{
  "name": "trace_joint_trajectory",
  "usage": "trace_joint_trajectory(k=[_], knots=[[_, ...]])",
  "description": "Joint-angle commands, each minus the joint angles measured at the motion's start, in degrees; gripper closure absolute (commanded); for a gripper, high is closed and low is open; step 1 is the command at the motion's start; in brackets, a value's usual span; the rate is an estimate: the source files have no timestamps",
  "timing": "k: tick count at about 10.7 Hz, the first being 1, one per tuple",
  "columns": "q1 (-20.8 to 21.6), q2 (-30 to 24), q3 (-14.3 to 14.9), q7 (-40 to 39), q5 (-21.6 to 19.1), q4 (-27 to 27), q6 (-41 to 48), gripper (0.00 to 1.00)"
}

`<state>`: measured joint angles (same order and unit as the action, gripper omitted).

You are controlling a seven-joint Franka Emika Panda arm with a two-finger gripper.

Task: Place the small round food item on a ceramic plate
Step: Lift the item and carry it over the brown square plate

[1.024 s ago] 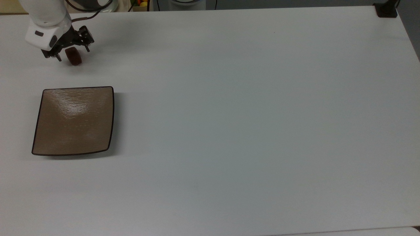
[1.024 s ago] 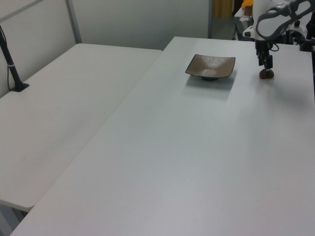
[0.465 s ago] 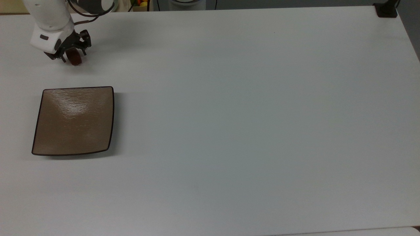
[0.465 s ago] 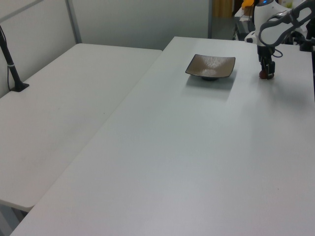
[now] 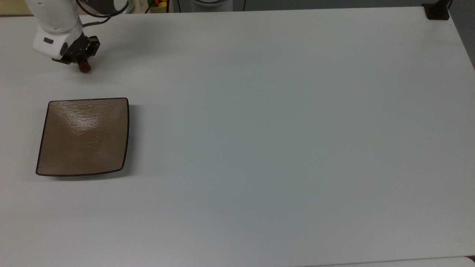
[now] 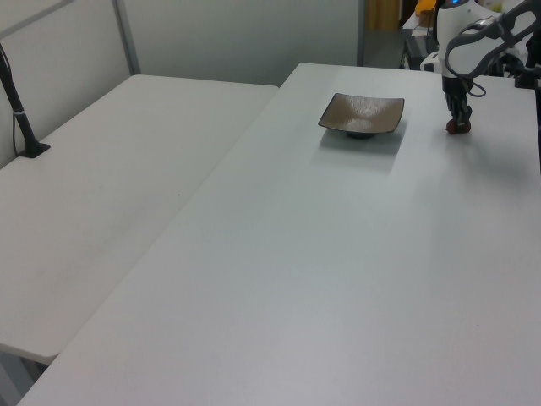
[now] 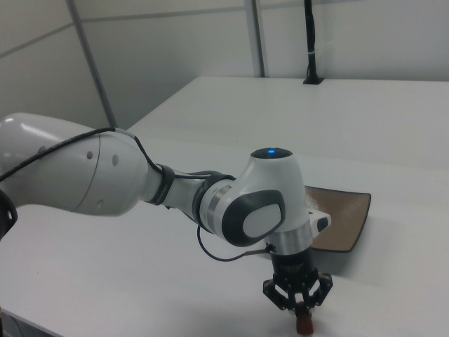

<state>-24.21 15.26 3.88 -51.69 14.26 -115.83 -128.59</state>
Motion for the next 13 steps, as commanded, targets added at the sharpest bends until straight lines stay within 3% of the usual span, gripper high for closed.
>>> trace_joint_trajectory(k=[1,2,7,11,13], knots=[[0.92,-1.99,0.16,-0.96,-0.2,4.71,9.03,0.93],[1.7,-1.9,0.16,-0.44,-0.89,7.86,12.19,0.93],[3.47,0.28,0.16,2.88,-13.71,21.32,17.06,0.91],[6.98,7.57,-0.1,13.35,-14.7,29.76,14.79,0.91],[7.86,10.56,-0.27,18.18,-15.4,30.66,7.52,0.9]])
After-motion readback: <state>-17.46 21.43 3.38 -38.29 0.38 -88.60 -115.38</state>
